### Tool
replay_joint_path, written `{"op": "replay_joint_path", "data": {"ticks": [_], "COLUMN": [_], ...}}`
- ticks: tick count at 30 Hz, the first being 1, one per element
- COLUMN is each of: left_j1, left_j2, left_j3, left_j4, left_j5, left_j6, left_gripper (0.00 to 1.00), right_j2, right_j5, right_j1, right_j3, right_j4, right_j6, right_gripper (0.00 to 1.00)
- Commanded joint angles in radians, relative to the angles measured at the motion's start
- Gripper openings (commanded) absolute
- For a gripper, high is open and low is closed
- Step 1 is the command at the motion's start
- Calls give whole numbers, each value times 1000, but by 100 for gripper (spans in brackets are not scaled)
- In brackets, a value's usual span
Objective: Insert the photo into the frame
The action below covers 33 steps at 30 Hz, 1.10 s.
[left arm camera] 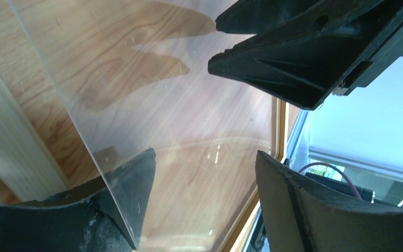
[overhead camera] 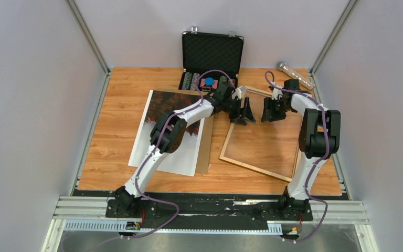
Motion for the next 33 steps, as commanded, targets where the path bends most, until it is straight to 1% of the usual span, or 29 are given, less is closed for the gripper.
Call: {"op": "replay_joint_path", "data": {"ticks": [1, 6, 14, 26, 33], "left_j1": [16, 26, 35, 53, 58], "left_j2": [17, -16, -74, -168, -186], "left_j3": [-67, -94, -130, -197, -202], "left_j4": [-189, -196, -215, -238, -257], "left_j5": [-87, -107, -129, -172, -177], "left_j6": [91, 115, 153, 214, 229], "left_gripper": [81, 86, 92, 97, 99], "right_j2": [24, 26, 30, 36, 44], "right_j5": [30, 27, 22, 27, 26], "right_j1": [3, 2, 2, 2, 2], "right_j3": [-9, -3, -8, -14, -17], "right_j4": [21, 21, 21, 26, 32], "right_j6": [-6, -7, -6, -9, -7], "right_gripper": [48, 48, 48, 47, 47]}}
